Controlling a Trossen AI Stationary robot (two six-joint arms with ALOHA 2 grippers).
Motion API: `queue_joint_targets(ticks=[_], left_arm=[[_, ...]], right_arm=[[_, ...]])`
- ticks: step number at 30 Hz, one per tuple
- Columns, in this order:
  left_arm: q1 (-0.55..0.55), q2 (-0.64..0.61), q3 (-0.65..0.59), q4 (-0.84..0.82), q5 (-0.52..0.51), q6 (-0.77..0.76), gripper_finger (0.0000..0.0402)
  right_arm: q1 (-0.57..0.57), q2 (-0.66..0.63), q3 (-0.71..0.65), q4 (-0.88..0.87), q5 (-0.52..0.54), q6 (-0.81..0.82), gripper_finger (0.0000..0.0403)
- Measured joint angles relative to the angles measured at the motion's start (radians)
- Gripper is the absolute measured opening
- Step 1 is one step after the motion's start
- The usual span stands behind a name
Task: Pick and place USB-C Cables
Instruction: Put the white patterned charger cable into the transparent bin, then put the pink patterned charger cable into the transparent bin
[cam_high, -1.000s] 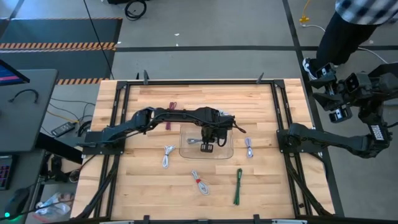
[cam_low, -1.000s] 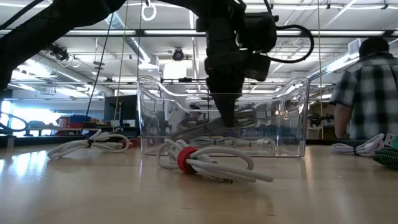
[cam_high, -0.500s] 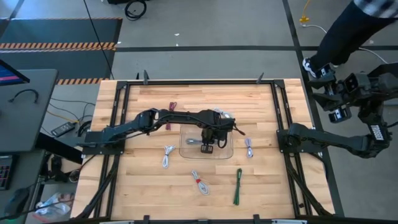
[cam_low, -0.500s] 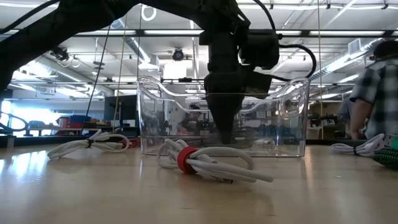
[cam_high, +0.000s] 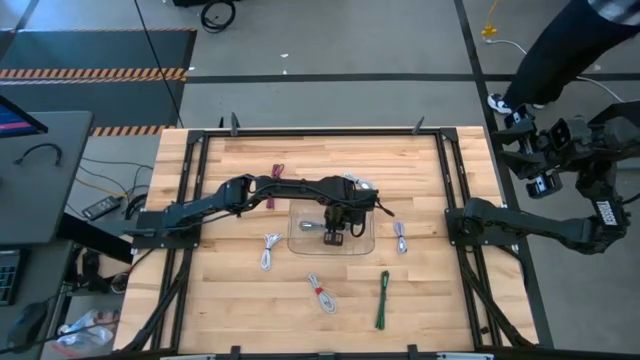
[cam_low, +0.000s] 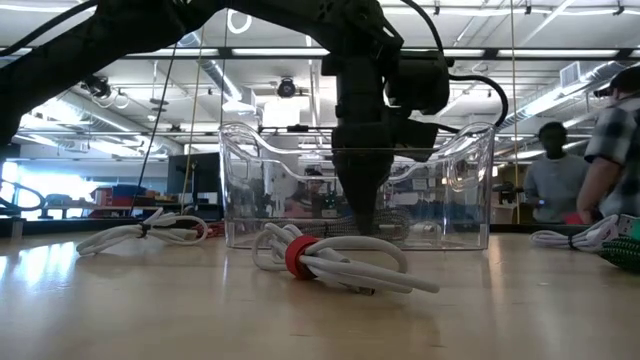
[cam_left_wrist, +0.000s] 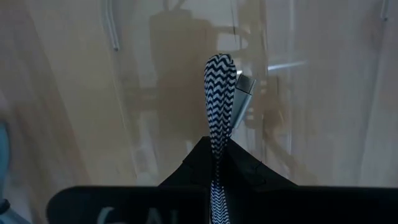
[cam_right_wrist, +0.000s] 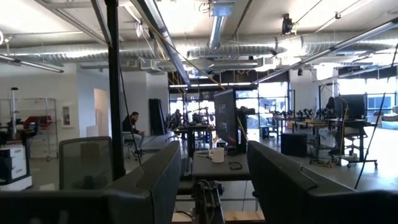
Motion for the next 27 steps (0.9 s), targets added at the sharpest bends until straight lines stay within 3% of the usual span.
queue_joint_targets(ticks=[6, 13, 18, 22, 27], left_arm=[[0.0, 0.0, 0.0, 0.004, 0.001, -0.019, 0.0029], [0.001, 0.0, 0.003, 0.005, -0.002, -0.026, 0.0128], [-0.001, 0.006, 0.055, -0.013, 0.012, -0.046, 0.0176], [0.001, 0.003, 0.12, -0.016, 0.005, -0.052, 0.0195], [0.001, -0.034, 0.117, -0.024, 0.002, -0.08, 0.0196]], right_arm=[[0.0, 0.0, 0.0, 0.0, -0.001, 0.0, 0.0191], [0.0, 0.0, 0.0, -0.011, -0.001, 0.0, 0.0191], [0.0, 0.0, 0.0, -0.013, -0.001, 0.0, 0.0191], [0.0, 0.0, 0.0, -0.014, -0.001, 0.003, 0.0191], [0.0, 0.0, 0.0, -0.015, -0.003, 0.004, 0.0191]])
